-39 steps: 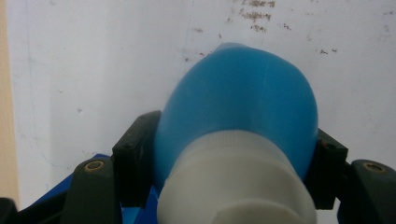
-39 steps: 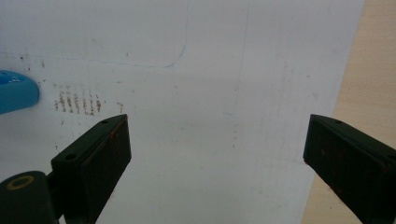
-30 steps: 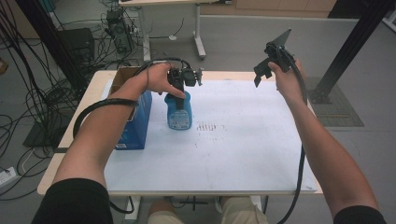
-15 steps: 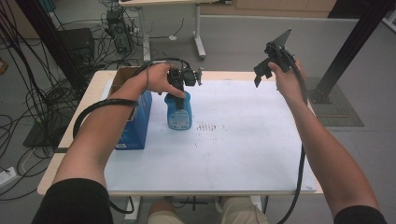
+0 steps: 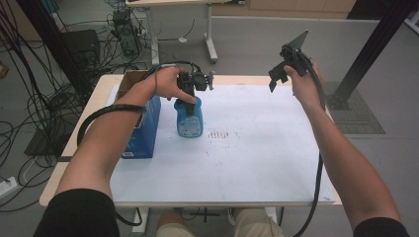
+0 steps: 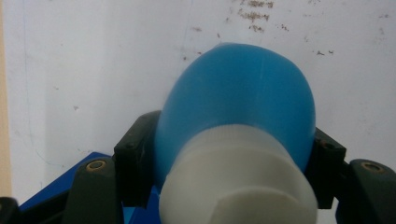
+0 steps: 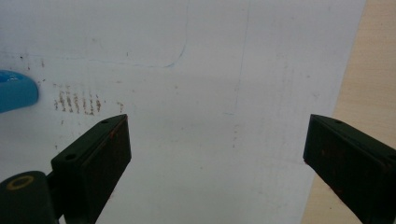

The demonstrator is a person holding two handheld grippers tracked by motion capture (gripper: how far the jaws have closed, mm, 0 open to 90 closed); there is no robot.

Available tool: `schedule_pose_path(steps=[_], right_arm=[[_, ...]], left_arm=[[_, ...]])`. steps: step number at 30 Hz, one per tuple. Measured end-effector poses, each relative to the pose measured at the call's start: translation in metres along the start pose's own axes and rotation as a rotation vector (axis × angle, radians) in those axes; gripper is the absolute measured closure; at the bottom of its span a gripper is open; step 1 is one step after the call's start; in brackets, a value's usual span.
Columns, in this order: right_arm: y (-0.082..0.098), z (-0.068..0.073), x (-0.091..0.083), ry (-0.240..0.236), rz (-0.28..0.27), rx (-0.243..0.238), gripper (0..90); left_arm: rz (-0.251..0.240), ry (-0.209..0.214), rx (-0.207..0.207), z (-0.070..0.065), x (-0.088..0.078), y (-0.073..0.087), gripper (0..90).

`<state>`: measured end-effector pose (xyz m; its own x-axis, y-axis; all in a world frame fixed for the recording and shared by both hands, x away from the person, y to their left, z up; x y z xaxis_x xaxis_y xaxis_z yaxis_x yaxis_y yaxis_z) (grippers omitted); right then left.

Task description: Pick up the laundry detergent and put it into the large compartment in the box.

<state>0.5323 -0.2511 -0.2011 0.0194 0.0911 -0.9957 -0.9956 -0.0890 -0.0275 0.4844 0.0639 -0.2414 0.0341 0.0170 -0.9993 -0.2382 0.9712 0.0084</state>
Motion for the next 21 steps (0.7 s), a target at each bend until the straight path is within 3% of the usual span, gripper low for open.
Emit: schedule_pose_path(steps=[21], right_arm=[[0.0005, 0.0018, 0.0014, -0.001, -0.001, -0.005, 7.2]], left_arm=[[0.009, 0.009, -0.008, -0.0006, -0.0012, 0.0016, 36.0]])
Point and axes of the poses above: each handheld gripper's, and its own axes: x roughly forward along the jaws, y roughly out of its underside, z roughly to its left, the point moved 8 cm from there along x, roughly forward along the jaws, and after that the axes turned 1 degree about x, right-handed, at the moved point
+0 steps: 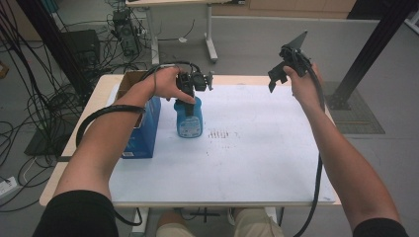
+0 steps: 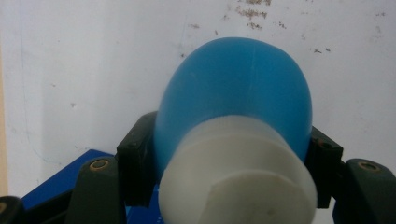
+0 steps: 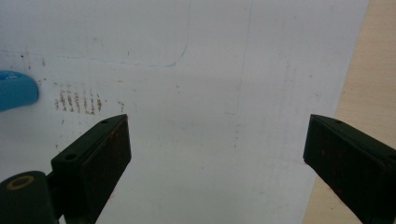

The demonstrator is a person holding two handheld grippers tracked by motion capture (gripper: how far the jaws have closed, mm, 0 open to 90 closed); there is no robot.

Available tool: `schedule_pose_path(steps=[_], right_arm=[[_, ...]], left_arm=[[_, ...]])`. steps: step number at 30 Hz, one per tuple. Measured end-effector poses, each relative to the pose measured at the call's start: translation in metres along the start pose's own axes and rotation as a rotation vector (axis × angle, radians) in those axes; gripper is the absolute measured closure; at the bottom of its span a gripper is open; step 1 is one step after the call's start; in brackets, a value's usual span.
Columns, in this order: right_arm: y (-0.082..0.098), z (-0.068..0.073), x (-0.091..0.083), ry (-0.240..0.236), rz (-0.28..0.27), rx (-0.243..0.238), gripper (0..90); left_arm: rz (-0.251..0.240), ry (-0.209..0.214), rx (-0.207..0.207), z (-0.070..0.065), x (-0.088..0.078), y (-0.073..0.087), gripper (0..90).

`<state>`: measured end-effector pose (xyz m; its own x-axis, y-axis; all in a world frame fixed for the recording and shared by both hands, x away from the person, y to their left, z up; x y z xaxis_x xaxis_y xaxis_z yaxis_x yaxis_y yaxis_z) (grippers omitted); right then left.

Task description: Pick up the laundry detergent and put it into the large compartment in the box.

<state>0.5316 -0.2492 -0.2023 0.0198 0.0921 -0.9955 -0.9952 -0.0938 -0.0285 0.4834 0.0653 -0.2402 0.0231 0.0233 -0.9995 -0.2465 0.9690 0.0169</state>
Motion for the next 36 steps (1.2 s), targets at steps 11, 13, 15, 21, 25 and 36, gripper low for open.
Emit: schedule_pose_path(steps=[11, 13, 15, 21, 25, 36], right_arm=[[-0.0003, -0.0001, 0.0007, -0.001, 0.001, -0.002, 7.2], [0.0000, -0.0004, 0.0010, -0.002, -0.001, -0.001, 7.2], [0.0001, -0.0007, 0.0012, -0.003, -0.001, -0.001, 7.2], [-0.0001, 0.0002, 0.0018, -0.002, 0.001, -0.002, 7.2], [-0.0003, 0.0002, 0.0024, -0.002, 0.002, -0.003, 7.2], [-0.0011, 0.0008, 0.0030, -0.001, 0.004, -0.005, 7.2]], left_arm=[[0.003, 0.000, 0.002, -0.0004, 0.0001, -0.0006, 36.3], [0.004, 0.000, 0.001, -0.0006, 0.0002, -0.0008, 36.4], [0.005, 0.001, 0.002, -0.0007, 0.0001, -0.0009, 36.5], [0.010, 0.005, 0.002, -0.0003, -0.0001, -0.0009, 36.8], [0.015, 0.008, 0.004, 0.0002, -0.0004, -0.0015, 36.9], [0.015, 0.017, -0.009, 0.0009, -0.0007, -0.0009, 37.3]])
Point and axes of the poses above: each handheld gripper's, and its own axes: x roughly forward along the jaws, y roughly out of its underside, z roughly to its left, the point moved 8 cm from there along x, roughly forward along the jaws, and after that the axes turned 1 degree about x, right-handed, at the moved point
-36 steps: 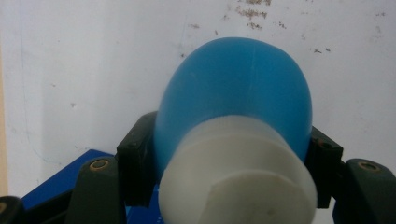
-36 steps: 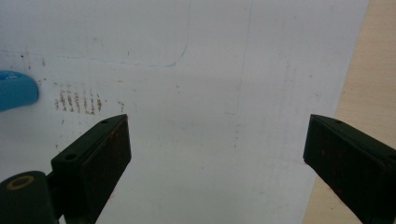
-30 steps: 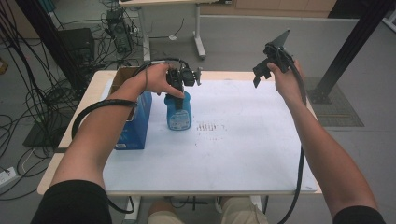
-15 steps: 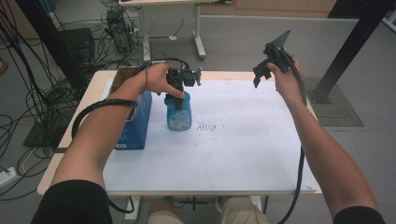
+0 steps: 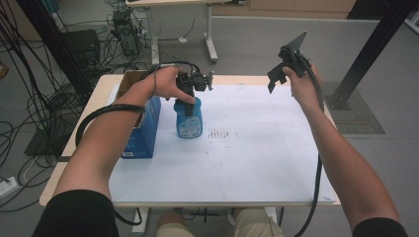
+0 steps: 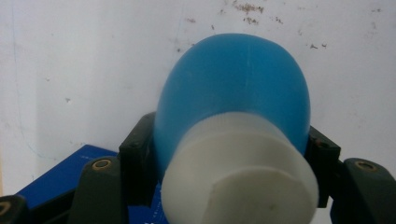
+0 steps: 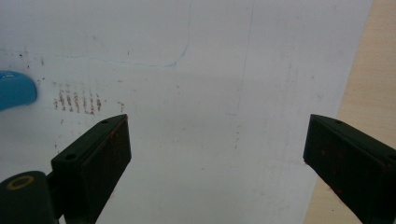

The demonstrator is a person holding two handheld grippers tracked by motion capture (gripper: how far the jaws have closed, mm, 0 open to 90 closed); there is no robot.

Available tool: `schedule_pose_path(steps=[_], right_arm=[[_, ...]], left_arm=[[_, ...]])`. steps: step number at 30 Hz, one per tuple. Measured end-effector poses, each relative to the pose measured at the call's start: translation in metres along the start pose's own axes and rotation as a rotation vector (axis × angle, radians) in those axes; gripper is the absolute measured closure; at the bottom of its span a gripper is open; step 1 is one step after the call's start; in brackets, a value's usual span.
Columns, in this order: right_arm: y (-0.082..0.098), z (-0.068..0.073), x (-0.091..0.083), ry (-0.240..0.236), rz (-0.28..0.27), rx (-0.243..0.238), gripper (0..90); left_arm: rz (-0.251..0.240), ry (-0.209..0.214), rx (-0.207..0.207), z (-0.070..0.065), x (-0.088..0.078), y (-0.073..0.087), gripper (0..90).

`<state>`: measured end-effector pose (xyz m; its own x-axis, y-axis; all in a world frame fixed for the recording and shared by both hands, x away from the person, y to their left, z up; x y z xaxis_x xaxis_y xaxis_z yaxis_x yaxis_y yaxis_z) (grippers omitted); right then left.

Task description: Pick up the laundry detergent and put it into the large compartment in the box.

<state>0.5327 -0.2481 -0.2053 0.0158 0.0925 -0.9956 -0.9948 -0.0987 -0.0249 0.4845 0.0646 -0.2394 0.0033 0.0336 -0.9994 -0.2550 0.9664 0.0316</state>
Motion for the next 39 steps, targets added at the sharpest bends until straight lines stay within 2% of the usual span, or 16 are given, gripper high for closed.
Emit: schedule_pose_path(steps=[13, 22, 27, 31, 35, 39], right_arm=[[-0.001, 0.002, 0.002, -0.002, 0.005, -0.007, 7.2], [0.000, 0.002, 0.003, -0.009, 0.009, -0.010, 7.1], [0.002, 0.001, 0.004, -0.013, 0.012, -0.010, 7.0], [0.003, 0.001, 0.002, -0.014, 0.010, -0.010, 7.0], [0.005, 0.000, 0.003, -0.021, 0.012, -0.007, 7.0], [0.006, 0.003, 0.005, -0.026, 0.021, -0.022, 7.0]], left_arm=[[-0.001, -0.007, -0.004, -0.003, 0.000, 0.000, 37.4], [-0.011, -0.010, -0.025, -0.005, -0.005, 0.002, 37.5], [-0.031, -0.020, -0.044, -0.009, -0.023, 0.003, 37.5], [-0.051, -0.027, -0.071, -0.014, -0.047, 0.004, 37.5], [-0.072, -0.039, -0.118, -0.018, -0.078, 0.006, 37.4], [-0.091, -0.033, -0.196, -0.020, -0.110, 0.010, 37.4]])
Point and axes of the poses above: each handheld gripper's, and its own axes: x roughly forward along the jaws, y roughly out of its underside, z roughly to its left, the point moved 8 cm from there along x, roughly forward along the jaws, and after that the axes turned 1 degree about x, right-handed, at the moved point
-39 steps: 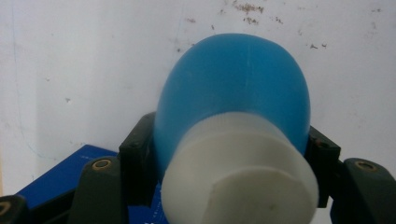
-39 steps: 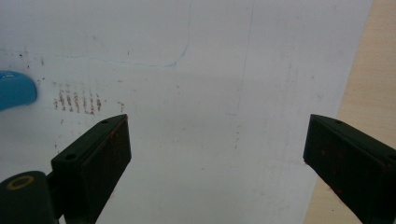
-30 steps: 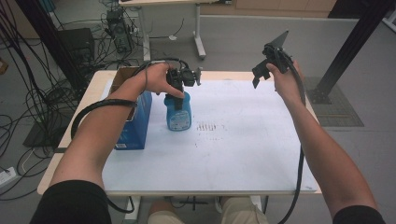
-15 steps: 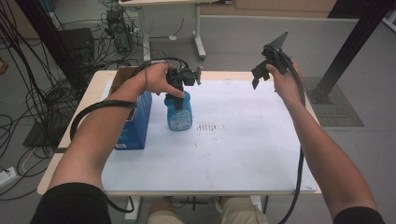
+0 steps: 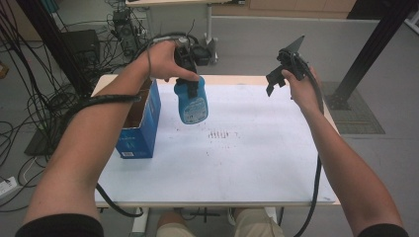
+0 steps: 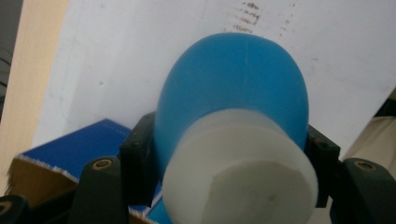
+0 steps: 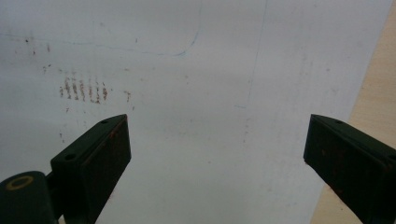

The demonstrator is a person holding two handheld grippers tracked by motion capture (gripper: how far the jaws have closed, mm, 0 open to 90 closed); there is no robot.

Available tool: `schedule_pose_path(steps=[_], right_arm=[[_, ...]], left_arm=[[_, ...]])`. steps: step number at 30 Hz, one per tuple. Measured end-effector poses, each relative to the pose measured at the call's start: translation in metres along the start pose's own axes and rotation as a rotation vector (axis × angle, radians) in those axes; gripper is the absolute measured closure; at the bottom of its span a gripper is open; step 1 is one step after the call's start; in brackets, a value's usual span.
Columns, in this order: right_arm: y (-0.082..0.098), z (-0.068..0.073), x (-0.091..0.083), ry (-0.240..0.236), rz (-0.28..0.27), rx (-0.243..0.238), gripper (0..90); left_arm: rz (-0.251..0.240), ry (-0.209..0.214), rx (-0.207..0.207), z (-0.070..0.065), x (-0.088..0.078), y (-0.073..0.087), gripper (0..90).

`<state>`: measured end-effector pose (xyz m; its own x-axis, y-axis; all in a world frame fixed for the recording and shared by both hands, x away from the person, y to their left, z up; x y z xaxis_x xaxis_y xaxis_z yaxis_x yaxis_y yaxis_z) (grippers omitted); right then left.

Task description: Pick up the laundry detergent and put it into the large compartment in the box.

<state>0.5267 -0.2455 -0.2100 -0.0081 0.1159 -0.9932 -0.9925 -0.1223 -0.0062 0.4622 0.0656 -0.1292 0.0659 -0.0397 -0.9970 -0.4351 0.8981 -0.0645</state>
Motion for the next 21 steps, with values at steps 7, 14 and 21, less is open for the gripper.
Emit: schedule_pose_path(steps=[7, 14, 21], right_arm=[[0.002, 0.005, -0.002, -0.005, -0.002, -0.023, 7.0], [0.004, 0.004, -0.010, -0.009, -0.009, -0.034, 7.0], [0.006, 0.000, -0.017, -0.014, -0.022, -0.034, 7.0]], left_arm=[[0.002, -0.043, -0.126, -0.002, -0.051, 0.003, 37.3], [0.016, -0.097, -0.309, 0.008, -0.097, 0.017, 37.4], [0.006, -0.146, -0.533, 0.024, -0.145, 0.042, 37.4]])
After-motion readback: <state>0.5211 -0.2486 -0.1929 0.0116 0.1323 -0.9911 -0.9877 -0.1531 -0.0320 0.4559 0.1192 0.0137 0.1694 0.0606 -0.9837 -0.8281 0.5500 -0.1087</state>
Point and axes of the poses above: each handheld gripper's, and its own axes: x roughly forward along the jaws, y roughly out of its underside, z roughly to its left, the point moved 8 cm from there along x, roughly forward along the jaws, and after that the axes turned 1 degree about x, right-handed, at the moved point
